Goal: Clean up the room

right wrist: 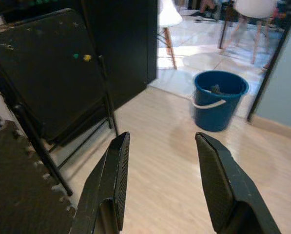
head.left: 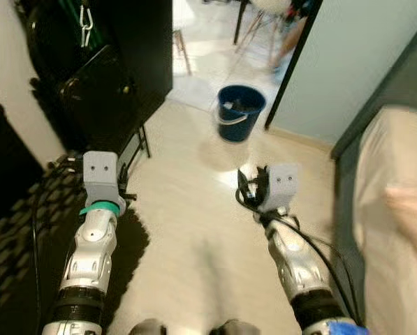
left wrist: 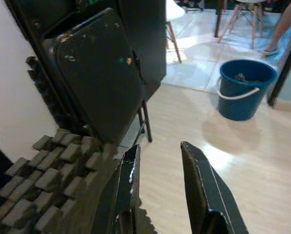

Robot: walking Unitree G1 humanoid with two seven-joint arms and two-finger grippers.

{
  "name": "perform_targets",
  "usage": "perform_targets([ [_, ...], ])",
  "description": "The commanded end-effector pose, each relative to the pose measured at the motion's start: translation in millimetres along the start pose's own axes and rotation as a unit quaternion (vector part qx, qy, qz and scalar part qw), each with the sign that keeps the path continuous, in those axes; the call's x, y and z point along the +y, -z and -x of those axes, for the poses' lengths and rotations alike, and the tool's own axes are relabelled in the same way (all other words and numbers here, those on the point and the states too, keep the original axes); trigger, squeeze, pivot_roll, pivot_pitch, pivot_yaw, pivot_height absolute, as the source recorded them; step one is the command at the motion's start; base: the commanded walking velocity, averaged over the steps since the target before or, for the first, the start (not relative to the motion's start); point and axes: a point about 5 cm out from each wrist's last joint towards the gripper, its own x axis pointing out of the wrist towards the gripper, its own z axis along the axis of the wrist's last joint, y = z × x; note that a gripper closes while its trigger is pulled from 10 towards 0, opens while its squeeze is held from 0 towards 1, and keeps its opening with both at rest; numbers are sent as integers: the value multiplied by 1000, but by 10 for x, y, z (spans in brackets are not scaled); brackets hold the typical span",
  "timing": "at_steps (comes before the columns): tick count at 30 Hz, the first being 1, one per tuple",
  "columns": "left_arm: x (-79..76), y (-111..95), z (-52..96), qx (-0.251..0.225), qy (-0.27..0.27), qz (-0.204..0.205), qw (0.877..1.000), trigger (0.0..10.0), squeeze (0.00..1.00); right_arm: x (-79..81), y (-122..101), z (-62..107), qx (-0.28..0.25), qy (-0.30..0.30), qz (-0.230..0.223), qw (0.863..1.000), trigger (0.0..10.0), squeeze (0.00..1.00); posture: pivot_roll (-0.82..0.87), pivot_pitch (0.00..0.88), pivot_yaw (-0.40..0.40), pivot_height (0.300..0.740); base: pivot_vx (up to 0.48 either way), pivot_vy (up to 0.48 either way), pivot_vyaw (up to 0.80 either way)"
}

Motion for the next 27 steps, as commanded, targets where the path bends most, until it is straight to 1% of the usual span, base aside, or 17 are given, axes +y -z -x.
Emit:
perform_targets([
  [1, -78, 18, 1, 10, 16, 10, 1000, 10000, 0, -56, 55, 36, 13, 10, -3, 1000, 10000, 0, -15, 6, -13, 740, 0, 0, -800],
  [8, -81, 44, -7, 27, 16, 26, 999, 10000, 0, -58, 60, 35, 15, 11, -7, 1000, 10000, 0, -15, 5, -11, 740, 0, 0, -800],
  [13, -78, 63, -7, 35, 17, 27, 999, 10000, 0, -54, 74, 42, 17, 10, -9, 1000, 10000, 0, -15, 6, -11, 740, 0, 0, -800],
  [27, -86, 50, -3, 35, 22, 30, 999, 10000, 0, -50, 70, 39, 17, 6, -11, 1000, 10000, 0, -13, 9, -11, 740, 0, 0, -800],
])
